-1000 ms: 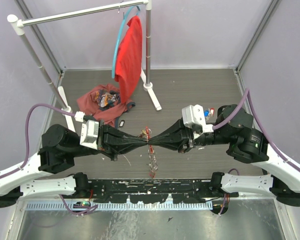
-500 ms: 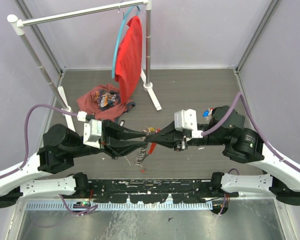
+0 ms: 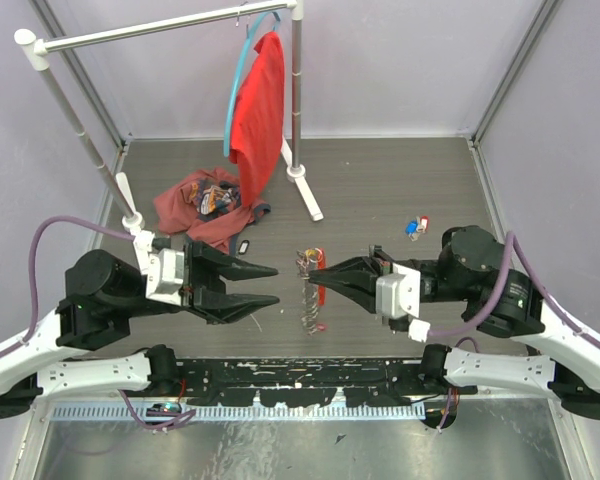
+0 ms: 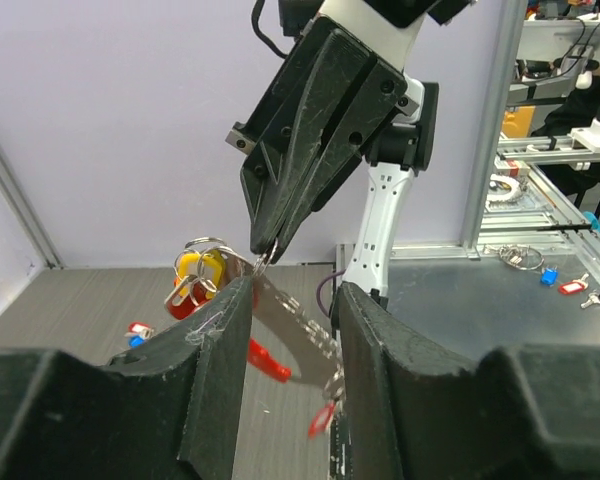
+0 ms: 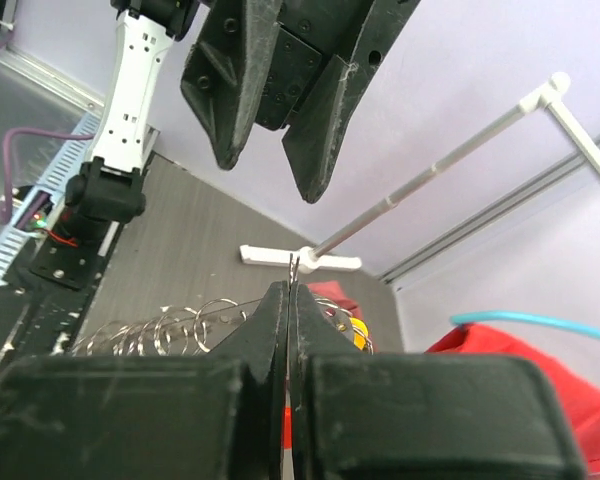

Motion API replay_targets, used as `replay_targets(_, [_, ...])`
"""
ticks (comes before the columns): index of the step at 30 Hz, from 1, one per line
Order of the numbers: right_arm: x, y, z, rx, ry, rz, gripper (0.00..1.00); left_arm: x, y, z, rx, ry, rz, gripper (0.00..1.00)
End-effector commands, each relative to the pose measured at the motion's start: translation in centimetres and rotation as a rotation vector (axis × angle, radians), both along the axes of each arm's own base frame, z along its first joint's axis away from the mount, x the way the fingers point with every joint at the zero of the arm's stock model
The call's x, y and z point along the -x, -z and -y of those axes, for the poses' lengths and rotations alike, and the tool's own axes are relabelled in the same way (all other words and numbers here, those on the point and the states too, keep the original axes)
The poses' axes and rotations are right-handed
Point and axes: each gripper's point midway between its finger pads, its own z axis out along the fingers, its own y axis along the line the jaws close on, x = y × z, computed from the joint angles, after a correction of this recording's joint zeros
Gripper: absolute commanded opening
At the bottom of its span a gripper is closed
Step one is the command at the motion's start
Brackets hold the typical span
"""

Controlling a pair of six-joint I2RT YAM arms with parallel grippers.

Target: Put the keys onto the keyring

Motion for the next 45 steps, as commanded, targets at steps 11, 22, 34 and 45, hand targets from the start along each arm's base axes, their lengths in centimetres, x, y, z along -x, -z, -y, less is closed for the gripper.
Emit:
replay_targets(11, [1.0,-3.1,1.5,-0.064,-0.048,0.406,0.01,0.2,-1.0,-0.9,-0.030,-0.004,0.073,0.53])
replay_targets(22, [2.0,-3.9,2.0,-0.114,-0.081,0.481,0.01,-0.9,-1.0,-0.4,-0.096,-0.055,0.117,0.52])
replay_targets(34, [3.2,-6.0,3.7,-0.238,-0.081,0.485,0.01,-0.8,-2.4,0.9,-0.100,-0.028,0.201,0.47])
replay_targets(45, [2.8,-6.4,3.2,-0.240,-0.072,0.453,0.01,0.3,-4.0,2.2,-0.069,0.029,0.279,0.42])
